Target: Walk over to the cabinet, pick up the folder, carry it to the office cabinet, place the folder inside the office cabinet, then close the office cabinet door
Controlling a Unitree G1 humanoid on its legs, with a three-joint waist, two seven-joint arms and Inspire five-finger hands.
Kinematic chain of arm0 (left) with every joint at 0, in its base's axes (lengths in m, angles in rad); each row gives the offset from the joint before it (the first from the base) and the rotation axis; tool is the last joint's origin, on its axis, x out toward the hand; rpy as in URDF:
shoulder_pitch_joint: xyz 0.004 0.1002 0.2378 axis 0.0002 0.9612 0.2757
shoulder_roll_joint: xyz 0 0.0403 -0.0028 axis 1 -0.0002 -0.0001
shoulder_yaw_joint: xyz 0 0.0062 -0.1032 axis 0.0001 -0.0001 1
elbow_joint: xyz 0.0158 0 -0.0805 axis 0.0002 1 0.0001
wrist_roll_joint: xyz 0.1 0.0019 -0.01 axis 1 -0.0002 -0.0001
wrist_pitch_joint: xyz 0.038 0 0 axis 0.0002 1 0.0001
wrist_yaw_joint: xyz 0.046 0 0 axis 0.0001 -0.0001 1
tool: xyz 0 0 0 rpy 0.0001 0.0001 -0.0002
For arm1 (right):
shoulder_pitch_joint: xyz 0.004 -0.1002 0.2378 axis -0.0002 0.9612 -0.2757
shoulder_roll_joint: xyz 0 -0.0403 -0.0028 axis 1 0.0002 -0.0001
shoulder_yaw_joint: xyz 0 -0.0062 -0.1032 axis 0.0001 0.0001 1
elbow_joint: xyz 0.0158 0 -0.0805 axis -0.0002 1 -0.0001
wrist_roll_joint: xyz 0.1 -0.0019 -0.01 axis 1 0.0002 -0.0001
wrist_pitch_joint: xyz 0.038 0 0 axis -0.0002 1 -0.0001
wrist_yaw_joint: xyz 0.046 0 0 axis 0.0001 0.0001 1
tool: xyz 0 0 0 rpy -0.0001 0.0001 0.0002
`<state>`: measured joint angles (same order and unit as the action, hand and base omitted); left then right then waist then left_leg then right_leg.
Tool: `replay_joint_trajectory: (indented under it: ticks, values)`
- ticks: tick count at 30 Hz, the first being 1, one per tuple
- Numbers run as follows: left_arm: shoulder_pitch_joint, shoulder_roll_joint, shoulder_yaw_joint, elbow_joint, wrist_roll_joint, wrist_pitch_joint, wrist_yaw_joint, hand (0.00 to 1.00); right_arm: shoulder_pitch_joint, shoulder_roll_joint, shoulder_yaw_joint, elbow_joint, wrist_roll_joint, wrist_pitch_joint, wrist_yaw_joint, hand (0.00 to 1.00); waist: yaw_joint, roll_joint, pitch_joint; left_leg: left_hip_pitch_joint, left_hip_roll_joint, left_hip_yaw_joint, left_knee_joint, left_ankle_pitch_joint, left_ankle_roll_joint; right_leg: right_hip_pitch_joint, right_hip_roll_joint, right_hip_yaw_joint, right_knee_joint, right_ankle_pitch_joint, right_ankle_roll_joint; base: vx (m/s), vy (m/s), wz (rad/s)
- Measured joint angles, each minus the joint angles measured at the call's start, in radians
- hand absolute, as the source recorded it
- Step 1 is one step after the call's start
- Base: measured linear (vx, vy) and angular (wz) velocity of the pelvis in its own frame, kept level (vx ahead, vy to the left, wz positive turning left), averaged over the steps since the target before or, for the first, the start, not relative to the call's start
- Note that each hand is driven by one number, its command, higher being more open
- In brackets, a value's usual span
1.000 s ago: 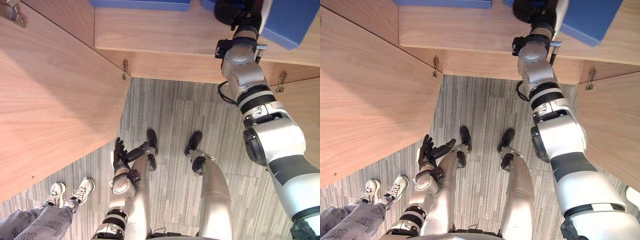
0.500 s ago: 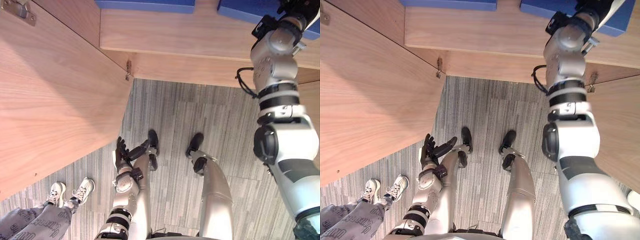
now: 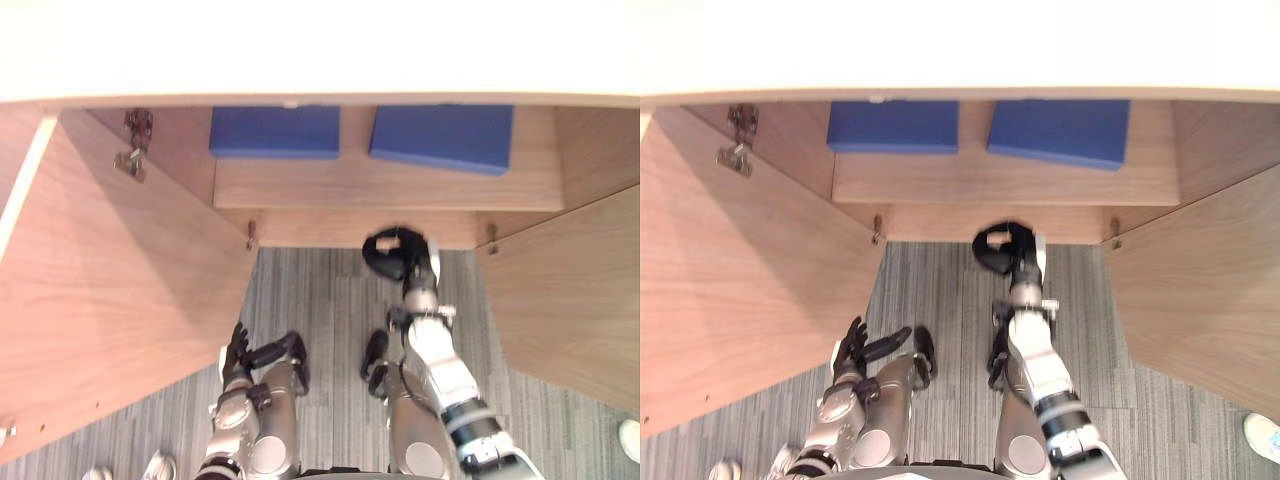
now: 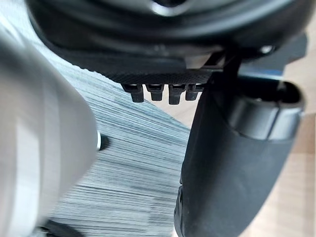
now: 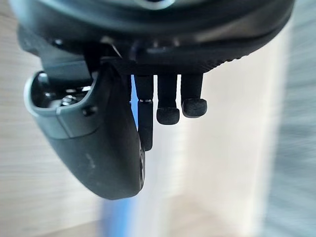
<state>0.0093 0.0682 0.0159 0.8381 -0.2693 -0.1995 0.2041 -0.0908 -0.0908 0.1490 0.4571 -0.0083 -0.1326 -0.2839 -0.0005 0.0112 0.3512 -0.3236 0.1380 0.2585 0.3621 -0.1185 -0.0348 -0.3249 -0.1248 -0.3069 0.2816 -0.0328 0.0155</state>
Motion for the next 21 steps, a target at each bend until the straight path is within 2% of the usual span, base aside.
replay_joint_trajectory:
  ticks: [3,6,10,14,21]
  values:
    - [0.049,0.007,0.011,0.036,0.037,0.006,-0.019,1.00,0.103,0.018,-0.127,0.195,-0.057,0.015,0.024,1.00,-0.017,-0.016,-0.086,0.118,-0.024,0.040,-0.109,0.015,0.004,0.116,0.020,0.028,-0.149,0.059,0.022,0.16,0.051,-0.28]
    - [0.073,0.005,0.026,0.041,0.044,0.007,-0.035,1.00,0.145,0.018,-0.240,0.345,-0.052,0.023,0.021,1.00,-0.028,-0.020,-0.136,0.209,-0.052,0.059,-0.189,0.028,0.008,0.200,0.019,0.047,-0.242,0.094,0.039,0.12,0.072,-0.22]
    - [0.077,0.008,0.057,0.077,0.069,0.014,-0.043,1.00,0.155,0.020,-0.345,0.503,-0.028,0.044,0.025,1.00,-0.035,-0.020,-0.183,0.279,-0.072,0.066,-0.244,0.038,0.010,0.261,0.016,0.052,-0.282,0.103,0.046,0.05,0.045,-0.05]
    - [0.100,0.007,0.075,0.109,0.095,0.028,-0.059,1.00,0.179,0.021,-0.413,0.562,0.011,0.062,0.041,1.00,-0.037,-0.021,-0.211,0.356,-0.087,0.064,-0.312,0.062,0.009,0.315,0.015,0.052,-0.301,0.104,0.048,0.01,0.009,0.00]
    - [0.146,0.007,0.081,0.105,0.113,0.043,-0.076,1.00,0.181,0.019,-0.471,0.576,0.016,0.073,0.045,1.00,-0.035,-0.027,-0.223,0.446,-0.115,0.044,-0.428,0.118,0.017,0.361,0.007,0.041,-0.309,0.105,0.052,-0.05,0.017,0.08]
